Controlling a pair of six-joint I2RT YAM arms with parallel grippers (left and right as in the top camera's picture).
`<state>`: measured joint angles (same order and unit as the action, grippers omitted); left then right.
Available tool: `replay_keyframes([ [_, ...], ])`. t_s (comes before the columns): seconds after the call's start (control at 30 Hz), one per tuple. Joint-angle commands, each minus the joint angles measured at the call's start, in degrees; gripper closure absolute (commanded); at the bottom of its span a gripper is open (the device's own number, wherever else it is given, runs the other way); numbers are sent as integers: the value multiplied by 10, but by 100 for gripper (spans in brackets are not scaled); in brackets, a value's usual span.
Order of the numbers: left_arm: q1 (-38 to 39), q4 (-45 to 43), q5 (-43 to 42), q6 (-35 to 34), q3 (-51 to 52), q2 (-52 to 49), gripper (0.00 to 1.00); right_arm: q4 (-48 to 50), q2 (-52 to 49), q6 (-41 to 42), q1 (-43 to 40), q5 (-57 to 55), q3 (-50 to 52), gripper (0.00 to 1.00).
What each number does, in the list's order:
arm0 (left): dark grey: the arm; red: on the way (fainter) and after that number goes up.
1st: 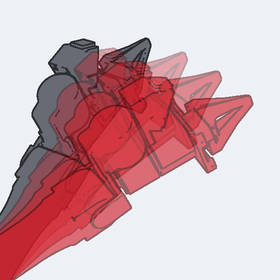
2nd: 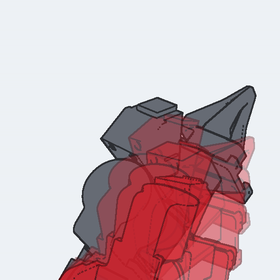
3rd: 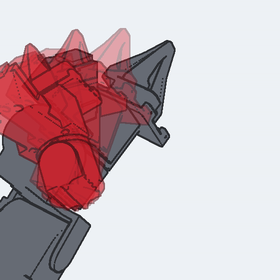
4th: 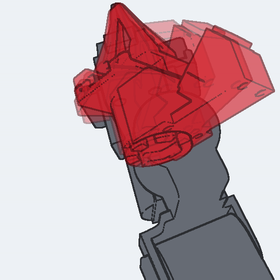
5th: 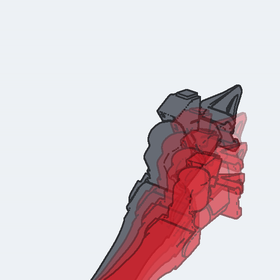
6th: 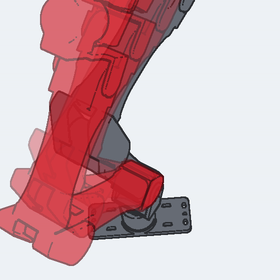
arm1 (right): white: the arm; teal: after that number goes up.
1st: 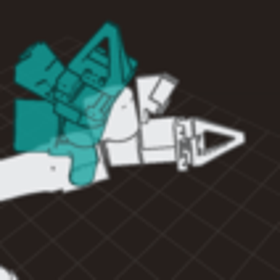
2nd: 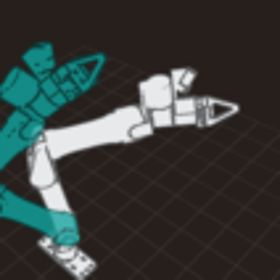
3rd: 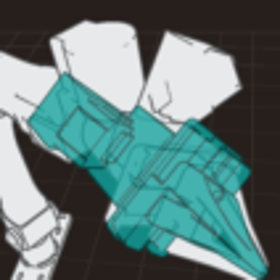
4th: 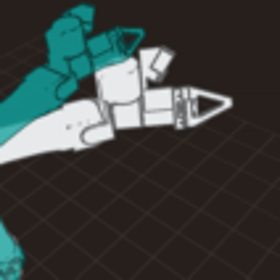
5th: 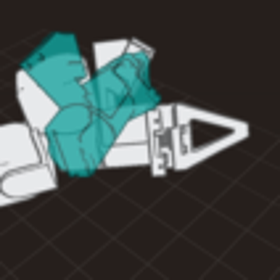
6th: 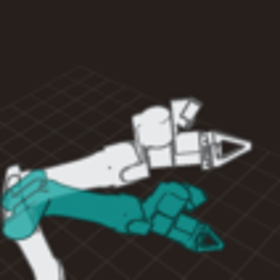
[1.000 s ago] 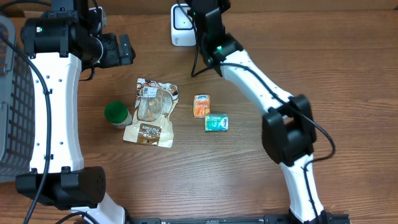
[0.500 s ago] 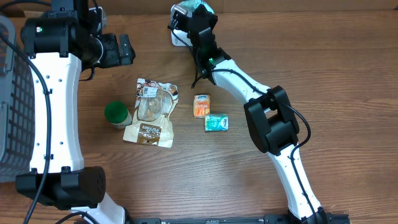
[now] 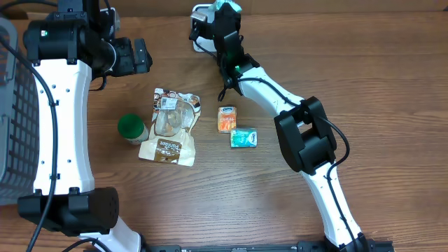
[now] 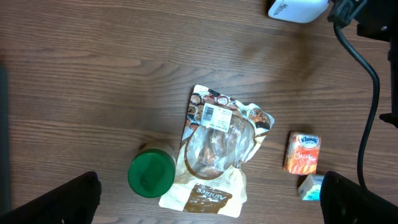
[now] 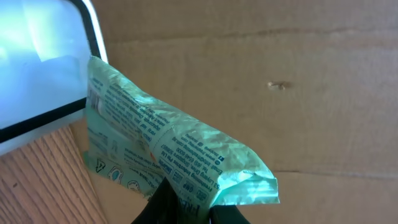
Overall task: Scan the item barcode
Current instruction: 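Hold the wipes packet barcode in front of the white scanner, then carry the scanned packet right and release it on the table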
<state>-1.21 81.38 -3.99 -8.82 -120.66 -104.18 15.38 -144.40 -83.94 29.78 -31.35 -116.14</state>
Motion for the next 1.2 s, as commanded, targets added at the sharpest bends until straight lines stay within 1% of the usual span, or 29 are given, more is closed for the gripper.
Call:
replay_keyframes([
  [0.0,-2,0,4,-4,0,4,1,8,9,-38,8,0,-8,88],
  [0.1,-2,0,4,-4,0,4,0,9,9,-83,11,9,-8,88],
  [0.2,-2,0,4,-4,0,4,0,24,9,-109,15,20,-8,88],
  [0.37,-2,0,4,-4,0,4,0,55,9,-109,19,32,-8,88],
  [0.5,-2,0,4,-4,0,4,0,56,9,-108,20,31,-8,88],
  [0.7,-2,0,4,-4,0,4,0,58,13,-108,22,30,-8,96],
  [0.8,-2,0,4,-4,0,4,0,57,25,-94,23,30,-8,96],
  [0.9,-2,0,4,-4,0,4,0,57,56,-27,23,30,-8,96],
  [0.97,-3,0,4,-4,0,4,0,58,87,52,22,29,-8,96],
  [1.0,-2,0,4,-4,0,4,1,58,95,76,21,27,-8,96],
  [1.07,-2,0,4,-4,0,4,0,57,126,176,17,14,-8,96],
  [1.17,-2,0,3,-4,0,4,0,41,168,344,16,-43,-8,96],
])
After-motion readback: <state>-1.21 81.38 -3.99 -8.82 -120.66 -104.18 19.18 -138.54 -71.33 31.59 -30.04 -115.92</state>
